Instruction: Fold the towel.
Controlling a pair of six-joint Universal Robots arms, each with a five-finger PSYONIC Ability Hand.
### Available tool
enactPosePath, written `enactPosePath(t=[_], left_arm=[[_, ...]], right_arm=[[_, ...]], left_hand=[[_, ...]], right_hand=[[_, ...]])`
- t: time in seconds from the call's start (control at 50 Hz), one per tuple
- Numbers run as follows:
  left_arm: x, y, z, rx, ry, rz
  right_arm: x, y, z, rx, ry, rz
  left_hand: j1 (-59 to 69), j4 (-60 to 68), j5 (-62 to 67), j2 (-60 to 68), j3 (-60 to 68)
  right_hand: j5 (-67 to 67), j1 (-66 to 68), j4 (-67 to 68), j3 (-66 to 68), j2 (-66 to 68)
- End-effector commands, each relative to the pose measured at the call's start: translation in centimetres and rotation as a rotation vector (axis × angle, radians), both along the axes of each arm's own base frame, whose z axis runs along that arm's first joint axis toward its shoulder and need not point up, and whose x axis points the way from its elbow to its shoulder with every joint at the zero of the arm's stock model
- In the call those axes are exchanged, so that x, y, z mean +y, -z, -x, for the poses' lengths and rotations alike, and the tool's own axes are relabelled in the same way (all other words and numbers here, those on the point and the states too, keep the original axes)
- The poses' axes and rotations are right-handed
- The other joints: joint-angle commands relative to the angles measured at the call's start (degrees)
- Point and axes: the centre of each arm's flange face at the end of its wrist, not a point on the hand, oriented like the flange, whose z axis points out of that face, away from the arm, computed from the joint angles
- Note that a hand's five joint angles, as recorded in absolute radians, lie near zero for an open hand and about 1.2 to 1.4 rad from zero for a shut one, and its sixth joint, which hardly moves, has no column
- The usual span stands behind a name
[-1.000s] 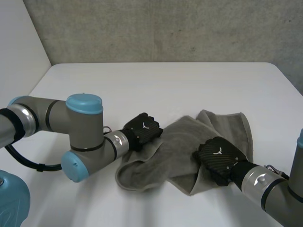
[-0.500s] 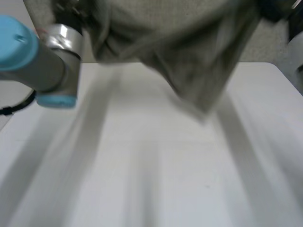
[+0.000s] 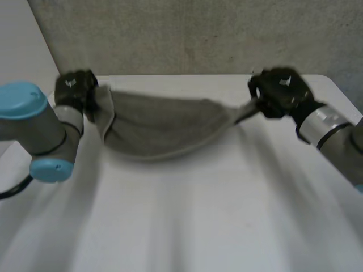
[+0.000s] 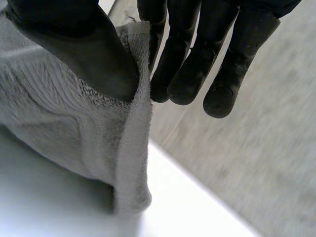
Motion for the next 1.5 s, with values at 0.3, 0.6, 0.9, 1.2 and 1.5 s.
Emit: enactPosePath(t=[0.3,0.6,0.9,1.2,1.5], left_arm=[[5.6,0.5,-1.1,-0.097,0.168,-0.276],[9.7,2.0,-0.4,-0.58,0.477,-0.06],[7.5,4.8,-0.9,-0.777,0.484,0.014],[7.3,4.0,-0.7,-0.772,0.473,0.048],[11.0,-12.8,-2.4,-0.484,0.263,0.385]], right_arm=[[2.9,3.6,1.3,0.204,0.006,-0.098],[3.0,3.2,4.4,0.197,0.089,-0.116],[3.2,3.6,4.8,0.198,0.095,-0.139],[3.0,2.4,5.0,0.194,0.12,-0.103],[5.7,-14.0,7.2,-0.033,0.195,0.137]], left_hand=[[-48.21,-47.04,-39.84,-47.02,-47.15],[-46.69,-45.52,-38.32,-45.5,-45.64],[-17.47,-16.31,-9.1,-16.28,-16.42],[17.88,19.05,26.25,19.07,18.93],[17.88,19.05,26.25,19.07,18.93]], right_hand=[[3.57,4.13,3.76,3.46,3.93],[3.57,4.13,3.76,3.46,3.93],[3.57,4.13,3.76,3.46,3.93],[3.57,4.13,3.76,3.46,3.93],[3.57,4.13,3.76,3.46,3.93]])
